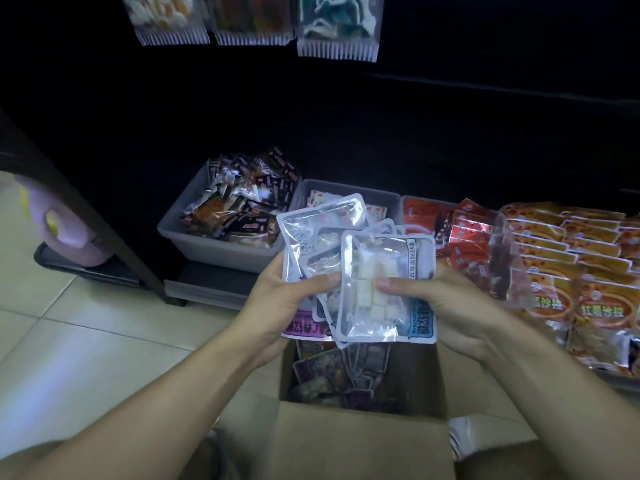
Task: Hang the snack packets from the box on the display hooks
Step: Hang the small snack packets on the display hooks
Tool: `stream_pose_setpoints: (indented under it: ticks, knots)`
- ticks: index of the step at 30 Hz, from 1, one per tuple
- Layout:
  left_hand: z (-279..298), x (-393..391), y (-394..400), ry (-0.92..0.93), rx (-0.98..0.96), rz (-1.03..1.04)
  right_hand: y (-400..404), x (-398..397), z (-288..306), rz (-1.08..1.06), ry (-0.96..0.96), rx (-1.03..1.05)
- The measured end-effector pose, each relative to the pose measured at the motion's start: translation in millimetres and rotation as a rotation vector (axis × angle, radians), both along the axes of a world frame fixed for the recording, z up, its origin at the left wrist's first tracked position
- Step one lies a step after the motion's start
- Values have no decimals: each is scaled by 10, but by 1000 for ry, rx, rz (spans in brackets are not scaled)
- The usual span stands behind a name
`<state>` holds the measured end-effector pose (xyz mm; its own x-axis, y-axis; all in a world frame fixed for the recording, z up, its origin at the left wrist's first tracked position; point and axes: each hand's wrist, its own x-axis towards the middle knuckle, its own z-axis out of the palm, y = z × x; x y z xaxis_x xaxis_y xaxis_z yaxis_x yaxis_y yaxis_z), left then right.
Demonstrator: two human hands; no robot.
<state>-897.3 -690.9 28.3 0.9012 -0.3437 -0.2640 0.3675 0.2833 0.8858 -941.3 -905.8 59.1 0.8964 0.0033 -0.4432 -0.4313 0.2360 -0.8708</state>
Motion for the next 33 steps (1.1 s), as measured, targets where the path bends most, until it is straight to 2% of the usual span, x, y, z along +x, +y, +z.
stream_pose_setpoints:
  ticks: [3, 6, 10, 14, 18, 22, 25, 29, 31, 33]
  knots:
    - [36, 2, 18, 21, 33, -21, -6, -14, -5, 16, -18, -7]
    - [115, -6, 59, 130, 55, -70, -15, -26, 13, 40, -9, -5]
    - [153, -11, 60, 91, 93, 40, -14, -38, 32, 41, 10, 18]
    - [209, 50, 128, 75, 125, 115, -95, -36, 46, -49, 24, 16]
    - [218, 111, 205, 83, 181, -29, -157, -25, 60, -111, 28, 96]
    - [193, 45, 159, 113, 158, -160, -31, -39, 38, -69, 19, 175]
    - [159, -11, 86, 142, 78, -183, 87, -45, -43, -68, 15, 195]
    - [143, -89, 30, 254, -179, -196, 163, -15, -119, -79, -6, 117]
    - [108, -53, 81, 186, -128, -230, 108, 27, -106, -25, -5, 63]
    - [93, 54, 178, 142, 19, -263, -22, 87, -52, 79, -1, 3]
